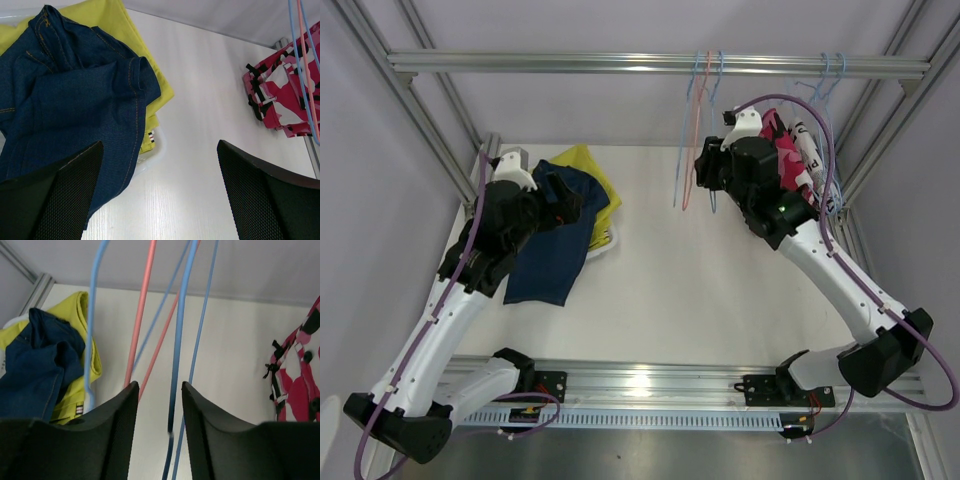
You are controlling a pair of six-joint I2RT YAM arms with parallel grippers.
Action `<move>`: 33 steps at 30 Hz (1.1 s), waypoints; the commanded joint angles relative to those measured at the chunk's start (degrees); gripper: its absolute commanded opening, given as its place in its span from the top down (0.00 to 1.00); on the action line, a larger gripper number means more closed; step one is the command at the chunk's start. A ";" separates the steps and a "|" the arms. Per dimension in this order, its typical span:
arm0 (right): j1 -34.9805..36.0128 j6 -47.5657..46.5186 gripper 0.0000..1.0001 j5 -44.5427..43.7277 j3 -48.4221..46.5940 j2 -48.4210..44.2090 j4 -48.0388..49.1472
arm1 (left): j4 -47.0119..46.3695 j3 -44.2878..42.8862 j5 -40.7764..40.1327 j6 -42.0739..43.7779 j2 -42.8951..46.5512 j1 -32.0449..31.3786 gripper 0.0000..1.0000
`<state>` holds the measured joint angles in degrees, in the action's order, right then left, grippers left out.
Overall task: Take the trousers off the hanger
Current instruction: Place the hanger at the clothesline, then pick up the hanger from the clothesline.
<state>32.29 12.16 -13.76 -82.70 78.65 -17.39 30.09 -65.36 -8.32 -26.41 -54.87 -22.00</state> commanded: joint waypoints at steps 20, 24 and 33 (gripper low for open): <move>-5.48 -4.61 0.41 -18.31 -10.28 -16.95 -16.27 | -1.96 -0.20 3.57 0.14 -1.03 1.34 0.01; -10.75 -5.92 0.41 -17.18 -14.76 -14.41 -18.90 | -2.05 0.24 4.36 -0.04 -1.64 1.34 0.00; -24.11 -6.98 0.42 -5.76 -19.96 -7.11 -21.90 | -2.22 0.50 4.80 -0.22 -2.26 1.34 0.01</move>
<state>10.72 6.63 -24.45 -100.42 70.41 -37.47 29.91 -65.25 -5.17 -26.46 -57.12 -21.08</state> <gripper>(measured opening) 0.586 0.994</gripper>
